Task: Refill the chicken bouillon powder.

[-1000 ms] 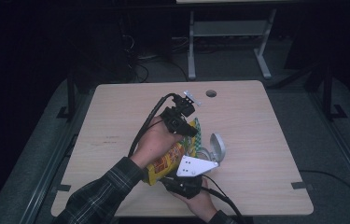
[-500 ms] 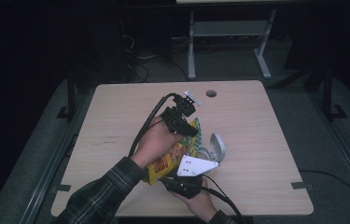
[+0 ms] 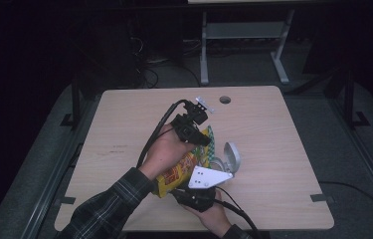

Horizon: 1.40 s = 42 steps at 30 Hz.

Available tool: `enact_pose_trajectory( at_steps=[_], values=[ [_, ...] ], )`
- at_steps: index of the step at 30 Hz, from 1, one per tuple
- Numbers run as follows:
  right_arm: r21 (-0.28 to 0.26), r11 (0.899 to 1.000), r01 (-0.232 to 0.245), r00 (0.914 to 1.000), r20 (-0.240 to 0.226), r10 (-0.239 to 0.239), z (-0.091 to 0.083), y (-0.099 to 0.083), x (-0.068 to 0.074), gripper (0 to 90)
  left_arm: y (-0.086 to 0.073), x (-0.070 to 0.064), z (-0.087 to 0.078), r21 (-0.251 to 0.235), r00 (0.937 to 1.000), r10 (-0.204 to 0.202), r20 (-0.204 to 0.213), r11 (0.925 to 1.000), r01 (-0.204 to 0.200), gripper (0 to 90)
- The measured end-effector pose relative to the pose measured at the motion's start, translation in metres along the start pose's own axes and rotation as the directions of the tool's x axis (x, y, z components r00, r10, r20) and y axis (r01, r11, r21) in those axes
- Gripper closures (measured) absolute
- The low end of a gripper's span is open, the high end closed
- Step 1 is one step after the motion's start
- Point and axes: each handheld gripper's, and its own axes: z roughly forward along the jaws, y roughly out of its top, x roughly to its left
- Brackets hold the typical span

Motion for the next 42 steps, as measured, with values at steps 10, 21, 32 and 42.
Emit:
enact_pose_trajectory(
  at_steps=[10,21,32,42],
  values=[
    [0.003,1.0,-0.003,1.0,-0.004,0.003,0.001,-0.0009,0.0005,90.0,-0.0018,-0.0002,0.0,-0.002,1.0,-0.001,0.0,1.0,0.001,89.7],
    [0.005,1.0,-0.001,1.0,-0.007,0.001,0.0012,-0.0011,0.0012,90.0,-0.0029,-0.0001,-0.0012,-0.005,1.0,0.001,0.001,1.0,-0.001,89.7],
    [0.003,1.0,-0.004,1.0,-0.007,0.004,0.0012,-0.001,0.001,90.0,-0.0025,0.0002,-0.0009,-0.005,1.0,-0.001,0.003,1.0,0.001,89.7],
    [0.001,1.0,-0.002,1.0,-0.008,0.002,0.0011,-0.0008,0.0014,90.0,-0.0024,-0.0003,-0.0012,-0.006,1.0,-0.001,0.003,1.0,0.001,89.7]
  ],
)
